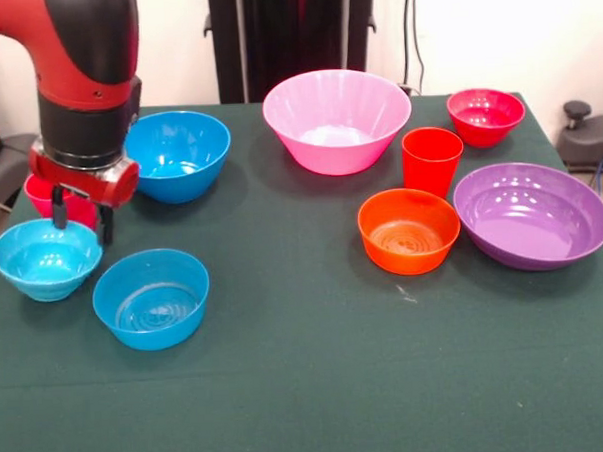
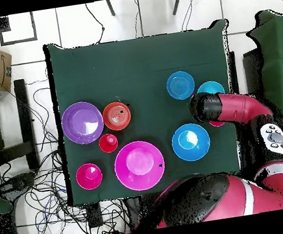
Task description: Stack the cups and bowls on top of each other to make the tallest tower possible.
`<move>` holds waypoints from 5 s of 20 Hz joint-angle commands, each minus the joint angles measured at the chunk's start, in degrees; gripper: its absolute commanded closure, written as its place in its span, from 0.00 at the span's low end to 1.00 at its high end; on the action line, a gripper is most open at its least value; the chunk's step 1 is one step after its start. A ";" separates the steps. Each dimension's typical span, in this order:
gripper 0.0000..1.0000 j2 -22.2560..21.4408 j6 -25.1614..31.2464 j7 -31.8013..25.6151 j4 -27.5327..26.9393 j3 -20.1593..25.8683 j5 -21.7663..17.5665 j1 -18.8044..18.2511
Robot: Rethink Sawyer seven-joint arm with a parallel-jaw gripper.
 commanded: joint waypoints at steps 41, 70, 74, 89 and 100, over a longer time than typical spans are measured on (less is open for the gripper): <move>0.00 -1.53 6.77 -13.31 -6.29 4.80 -27.26 10.50; 0.00 3.25 2.40 -6.41 -8.44 0.98 -30.47 11.85; 0.00 0.69 6.40 -10.16 -4.26 5.02 -25.86 9.27; 0.00 -5.44 17.80 -17.73 1.66 12.96 -17.67 3.50; 0.00 -3.42 14.60 -14.30 2.85 15.85 -20.00 1.60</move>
